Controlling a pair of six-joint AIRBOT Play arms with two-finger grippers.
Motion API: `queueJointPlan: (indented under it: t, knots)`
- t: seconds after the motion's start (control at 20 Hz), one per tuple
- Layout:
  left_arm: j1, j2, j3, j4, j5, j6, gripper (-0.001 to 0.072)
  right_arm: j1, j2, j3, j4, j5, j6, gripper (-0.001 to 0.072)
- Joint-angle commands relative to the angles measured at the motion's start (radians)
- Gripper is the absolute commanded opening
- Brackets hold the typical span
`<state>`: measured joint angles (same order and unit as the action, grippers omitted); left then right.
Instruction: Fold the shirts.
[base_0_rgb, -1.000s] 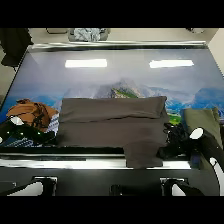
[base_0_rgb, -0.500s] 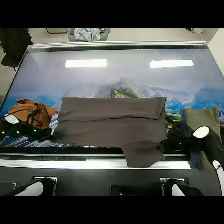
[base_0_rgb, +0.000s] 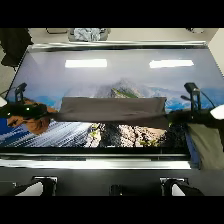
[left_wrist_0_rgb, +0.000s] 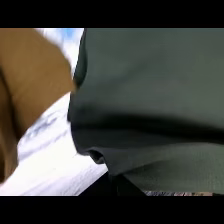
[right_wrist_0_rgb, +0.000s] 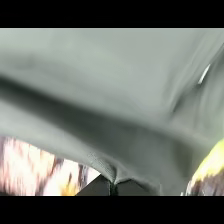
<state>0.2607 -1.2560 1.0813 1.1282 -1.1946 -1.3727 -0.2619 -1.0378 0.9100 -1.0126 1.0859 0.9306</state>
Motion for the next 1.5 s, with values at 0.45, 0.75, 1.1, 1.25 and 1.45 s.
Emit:
queueJointPlan:
  t: [0.45,0.75,1.1,1.25,1.45]
  knots:
    - [-0.066,-0.554,0.435,-0.127,0.024,-0.079,0.0025,0.000,-0.484,0.177,0.201,-0.261,-0.003,0.0053]
    - [-0.068,-0.596,0.457,-0.124,-0.011,-0.158,0.0522,-0.002,-0.506,0.183,0.204,-0.249,-0.078,0.0334]
    - [-0.045,-0.423,0.576,-0.116,-0.039,-0.116,0.0598,-0.082,-0.473,0.330,-0.103,-0.043,-0.066,0.0708]
    - [-0.059,-0.344,0.576,-0.116,-0.039,-0.106,0.0598,-0.154,-0.547,0.330,0.050,0.043,-0.066,0.0708]
    - [-0.111,-0.280,0.576,-0.116,-0.039,-0.092,0.0598,-0.131,-0.643,0.330,0.156,0.075,-0.058,0.0708]
